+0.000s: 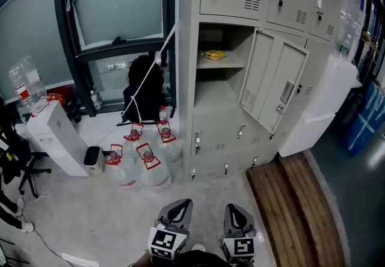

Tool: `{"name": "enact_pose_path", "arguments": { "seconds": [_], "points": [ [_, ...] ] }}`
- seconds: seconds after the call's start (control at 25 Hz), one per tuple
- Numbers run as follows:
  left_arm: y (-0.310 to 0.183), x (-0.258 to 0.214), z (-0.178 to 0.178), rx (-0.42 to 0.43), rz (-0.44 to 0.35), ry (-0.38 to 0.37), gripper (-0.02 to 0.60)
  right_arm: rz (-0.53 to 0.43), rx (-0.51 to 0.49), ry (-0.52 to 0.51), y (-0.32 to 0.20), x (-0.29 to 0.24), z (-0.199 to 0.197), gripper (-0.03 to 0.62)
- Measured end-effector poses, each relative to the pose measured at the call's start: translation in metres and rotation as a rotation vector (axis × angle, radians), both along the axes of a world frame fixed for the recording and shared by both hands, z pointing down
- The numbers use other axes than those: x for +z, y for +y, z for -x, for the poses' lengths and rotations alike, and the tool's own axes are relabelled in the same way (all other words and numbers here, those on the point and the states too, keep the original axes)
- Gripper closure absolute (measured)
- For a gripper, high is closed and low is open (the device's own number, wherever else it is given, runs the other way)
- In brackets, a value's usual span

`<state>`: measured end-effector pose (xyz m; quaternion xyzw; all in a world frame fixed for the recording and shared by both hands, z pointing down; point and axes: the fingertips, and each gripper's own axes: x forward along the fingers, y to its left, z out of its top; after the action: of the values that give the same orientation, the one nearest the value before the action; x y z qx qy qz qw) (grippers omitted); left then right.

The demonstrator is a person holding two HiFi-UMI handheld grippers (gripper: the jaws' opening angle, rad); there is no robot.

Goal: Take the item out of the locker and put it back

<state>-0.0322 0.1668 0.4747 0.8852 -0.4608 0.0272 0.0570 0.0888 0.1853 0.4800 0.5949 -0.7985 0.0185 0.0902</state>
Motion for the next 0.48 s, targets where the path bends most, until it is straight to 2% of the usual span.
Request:
{"name": "enact_pose_path", "arguments": {
  "seconds": [0.16, 0.32, 0.48],
  "points": [
    [-0.013, -0.001, -0.031, 0.001, -0.008, 0.002, 0.574, -0.003, -0.040, 0.014, -0.019, 0.001, -0.019, 0.591],
    [-0.023, 0.002, -0.044, 0.001, 0.034, 0.031, 0.574, 0.013, -0.047, -0.001, -0.030, 0.003, -0.029, 0.591],
    [-0.035, 0.007, -0.051, 0.004, 0.030, -0.010, 0.575, 0.045, -0.052, -0.010, -0.038, 0.013, -0.033, 0.591]
  ]
}}
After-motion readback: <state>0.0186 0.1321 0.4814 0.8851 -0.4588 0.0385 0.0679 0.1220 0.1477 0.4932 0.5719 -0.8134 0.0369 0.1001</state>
